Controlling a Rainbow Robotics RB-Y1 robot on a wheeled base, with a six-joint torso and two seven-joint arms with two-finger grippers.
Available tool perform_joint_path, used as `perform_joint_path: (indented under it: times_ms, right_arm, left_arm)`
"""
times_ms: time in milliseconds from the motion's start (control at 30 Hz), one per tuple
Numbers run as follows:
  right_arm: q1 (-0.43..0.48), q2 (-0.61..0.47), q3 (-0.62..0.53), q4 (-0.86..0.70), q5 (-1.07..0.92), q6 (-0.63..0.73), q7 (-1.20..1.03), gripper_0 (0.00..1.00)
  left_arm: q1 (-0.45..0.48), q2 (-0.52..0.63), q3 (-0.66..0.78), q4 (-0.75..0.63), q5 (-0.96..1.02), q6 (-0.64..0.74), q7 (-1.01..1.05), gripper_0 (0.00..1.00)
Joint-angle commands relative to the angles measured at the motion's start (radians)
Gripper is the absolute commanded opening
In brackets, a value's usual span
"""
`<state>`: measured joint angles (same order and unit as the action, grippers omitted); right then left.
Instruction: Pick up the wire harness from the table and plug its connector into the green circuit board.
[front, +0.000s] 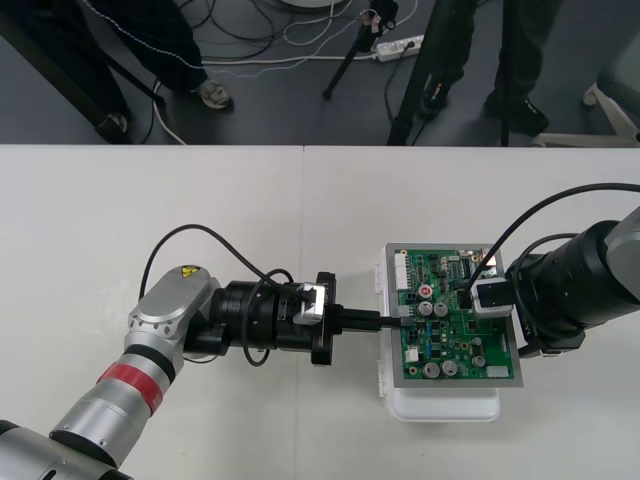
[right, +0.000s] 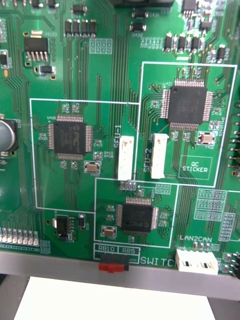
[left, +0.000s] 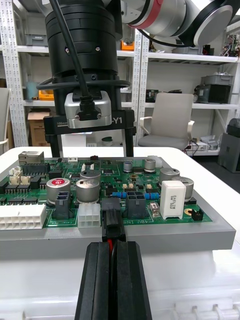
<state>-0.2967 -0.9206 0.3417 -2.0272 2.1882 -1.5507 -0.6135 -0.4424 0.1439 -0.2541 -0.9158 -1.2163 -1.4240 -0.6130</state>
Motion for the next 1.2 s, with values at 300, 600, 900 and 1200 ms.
perform_joint_path:
  times_ms: [300,600,900,1200]
  right_arm:
    - [-0.032,-0.032,0.019,-0.019,-0.013,0.006,0.005,1.0]
    - [-0.032,-0.032,0.019,-0.021,-0.011,0.006,0.005,1.0]
    - [-0.03,-0.032,0.019,-0.021,-0.011,0.006,0.005,1.0]
    - [-0.032,-0.032,0.02,-0.021,-0.011,0.006,0.005,1.0]
  left_arm:
    - [-0.016,-0.026,-0.036,-0.009,-0.019,0.036,-0.097,0.0]
    - [-0.016,-0.029,-0.036,-0.021,-0.005,0.043,-0.111,0.0]
    - [-0.016,-0.033,-0.037,-0.048,0.004,0.062,-0.122,0.0]
    - [-0.016,-0.037,-0.053,-0.049,0.009,0.062,-0.129,0.0]
